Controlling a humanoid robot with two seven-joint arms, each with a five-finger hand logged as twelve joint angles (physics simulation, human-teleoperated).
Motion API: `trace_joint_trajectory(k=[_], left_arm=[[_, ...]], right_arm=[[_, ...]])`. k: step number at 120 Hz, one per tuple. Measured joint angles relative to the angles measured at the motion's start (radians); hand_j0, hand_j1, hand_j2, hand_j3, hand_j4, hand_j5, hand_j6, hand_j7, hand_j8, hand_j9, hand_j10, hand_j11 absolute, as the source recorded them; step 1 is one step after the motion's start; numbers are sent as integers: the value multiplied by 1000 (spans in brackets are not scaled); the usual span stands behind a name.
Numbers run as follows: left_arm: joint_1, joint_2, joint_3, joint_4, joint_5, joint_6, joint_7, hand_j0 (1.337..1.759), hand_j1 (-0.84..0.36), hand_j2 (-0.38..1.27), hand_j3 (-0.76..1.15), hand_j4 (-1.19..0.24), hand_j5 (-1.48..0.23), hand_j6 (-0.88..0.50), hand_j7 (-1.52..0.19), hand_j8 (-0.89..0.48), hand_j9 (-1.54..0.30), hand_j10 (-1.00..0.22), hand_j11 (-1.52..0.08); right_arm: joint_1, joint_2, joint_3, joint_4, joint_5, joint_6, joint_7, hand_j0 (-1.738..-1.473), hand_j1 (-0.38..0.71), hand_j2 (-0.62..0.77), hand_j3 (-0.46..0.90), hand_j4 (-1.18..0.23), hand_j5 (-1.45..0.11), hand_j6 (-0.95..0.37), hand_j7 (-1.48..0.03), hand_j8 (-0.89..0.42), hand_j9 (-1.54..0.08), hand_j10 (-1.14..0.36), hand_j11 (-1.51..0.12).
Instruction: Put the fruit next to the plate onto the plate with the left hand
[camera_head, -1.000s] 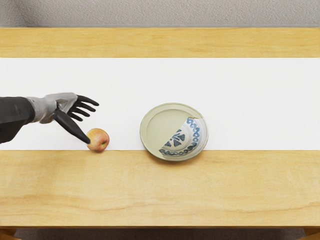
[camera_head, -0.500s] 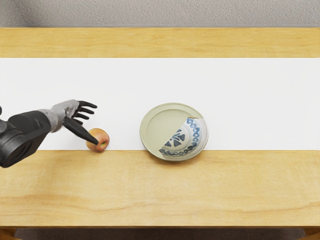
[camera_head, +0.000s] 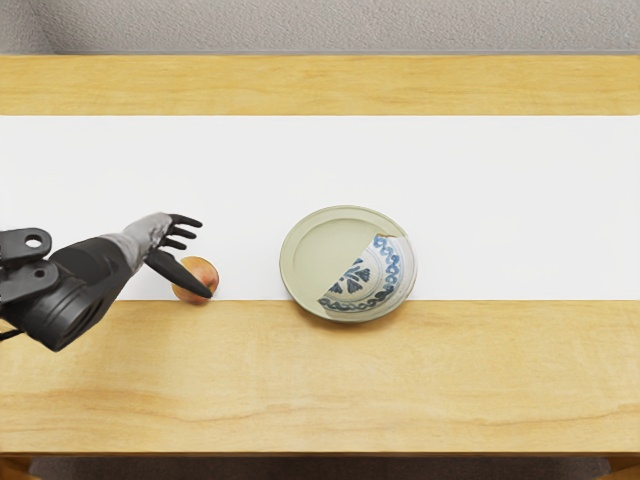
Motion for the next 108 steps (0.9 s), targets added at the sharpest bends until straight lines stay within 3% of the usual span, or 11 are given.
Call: trace_joint_trajectory(k=[56, 79, 83, 92, 96, 108], left_arm=[[-29, -42, 41, 1, 3, 3, 20, 1658, 36, 54, 0, -262, -341, -263, -341, -263, -341, -263, -341], [-47, -44, 71, 2, 4, 2, 21, 1658, -56, 69, 0, -339, -440, -339, -440, -339, -440, -330, -416], [-47, -44, 74, 2, 5, 2, 19, 1658, -76, 73, 0, -354, -464, -354, -465, -354, -465, -370, -336], [-48, -44, 78, 3, 10, 0, 18, 1658, -124, 81, 0, -398, -510, -398, -511, -381, -513, -360, -378], [-49, -44, 80, 4, 12, -1, 17, 1658, -146, 84, 0, -415, -536, -415, -537, -392, -540, -393, -318], [-48, -49, 83, 7, 20, 0, 18, 1658, -216, 88, 0, -489, -603, -488, -605, -439, -608, -288, -529]], right_arm=[[1, 0, 0, -7, 0, 0, 0, -1658, -303, -8, 0, -39, -50, -39, -50, -39, -50, -38, -50], [2, 0, 0, -8, 0, 0, 0, -1658, -303, -8, 0, -39, -50, -39, -50, -39, -50, -38, -50], [2, 0, 0, -8, 0, 0, 0, -1658, -303, -8, 0, -39, -50, -39, -50, -39, -50, -38, -50], [3, 0, 0, -8, 0, 0, 0, -1658, -303, -8, 0, -39, -50, -39, -50, -39, -50, -38, -50], [3, 0, 0, -8, 0, 0, 0, -1658, -303, -8, 0, -39, -50, -39, -50, -39, -50, -38, -50], [3, 0, 0, -9, 0, 0, 0, -1658, -303, -8, 0, -39, -50, -39, -50, -39, -50, -38, -50]])
